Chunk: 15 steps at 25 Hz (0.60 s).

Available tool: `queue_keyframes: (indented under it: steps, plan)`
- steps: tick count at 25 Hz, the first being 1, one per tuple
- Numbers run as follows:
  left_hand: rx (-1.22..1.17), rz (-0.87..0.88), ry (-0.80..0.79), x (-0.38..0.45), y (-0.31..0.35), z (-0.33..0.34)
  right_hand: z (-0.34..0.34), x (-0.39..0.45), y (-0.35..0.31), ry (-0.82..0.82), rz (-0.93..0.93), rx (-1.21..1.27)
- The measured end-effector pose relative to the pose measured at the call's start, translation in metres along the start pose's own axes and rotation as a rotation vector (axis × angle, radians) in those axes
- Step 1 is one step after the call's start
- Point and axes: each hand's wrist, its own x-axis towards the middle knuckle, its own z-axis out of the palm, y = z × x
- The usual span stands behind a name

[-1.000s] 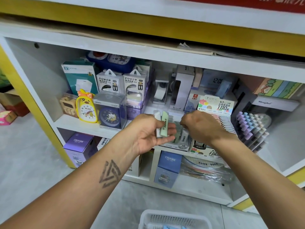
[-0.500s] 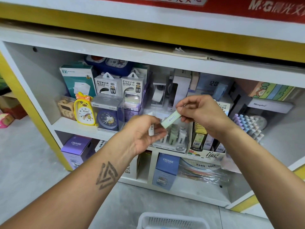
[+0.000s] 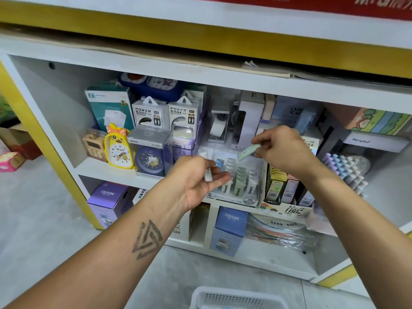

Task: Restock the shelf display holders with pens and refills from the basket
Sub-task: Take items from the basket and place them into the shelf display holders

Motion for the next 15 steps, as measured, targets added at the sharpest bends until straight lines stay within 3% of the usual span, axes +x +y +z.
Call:
queue_keyframes:
  steps: [5,15]
  plan:
    - [0.045,-0.025,-0.038,-0.003,-0.002,0.000,0.007,-0.007,-0.002,-0.003,-0.256,-0.256]
    - [0.120,-0.031,-0.041,-0.005,-0.002,-0.004,0.043,-0.003,-0.003,-0.101,-0.282,-0.263]
